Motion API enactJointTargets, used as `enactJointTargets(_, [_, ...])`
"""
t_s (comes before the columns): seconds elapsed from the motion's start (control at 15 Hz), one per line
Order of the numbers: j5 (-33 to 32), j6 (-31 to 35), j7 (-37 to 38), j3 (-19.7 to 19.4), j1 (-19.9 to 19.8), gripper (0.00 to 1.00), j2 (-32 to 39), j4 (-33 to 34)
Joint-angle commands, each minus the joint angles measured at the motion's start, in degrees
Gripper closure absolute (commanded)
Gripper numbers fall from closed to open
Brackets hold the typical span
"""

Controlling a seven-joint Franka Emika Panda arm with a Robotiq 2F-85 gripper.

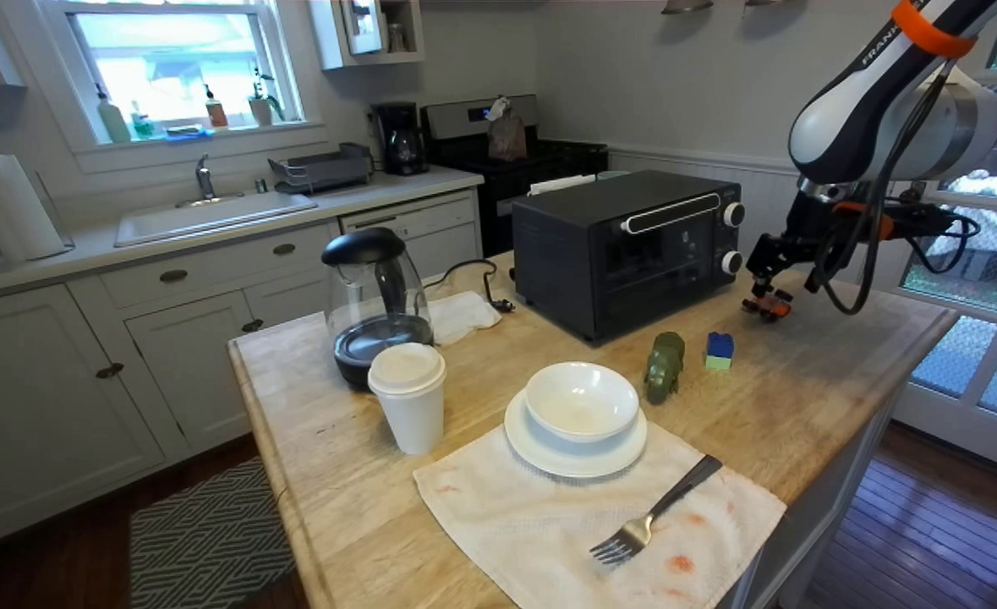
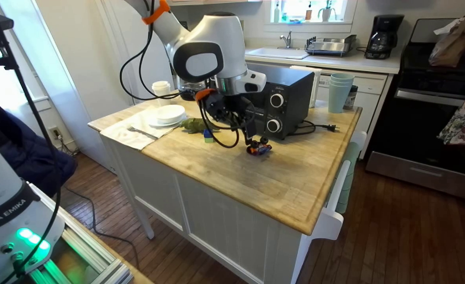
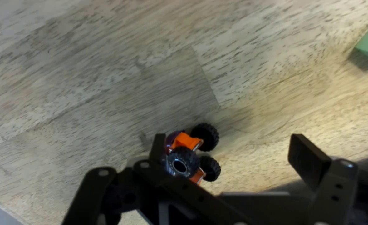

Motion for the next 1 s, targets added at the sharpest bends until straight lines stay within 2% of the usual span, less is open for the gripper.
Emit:
enactJointTargets(0.0, [-0.1,-8.6,-5.9,3.8,-6.3,0.00,0.7,4.0])
enactJointTargets(0.53, [2.1,-19.7,-19.0,5.7,-12.9,0.00,3.8,12.0])
enactJointTargets(0.93, [5.3,-22.7,-27.7,8.3,-17.9,0.00,9.1,18.5])
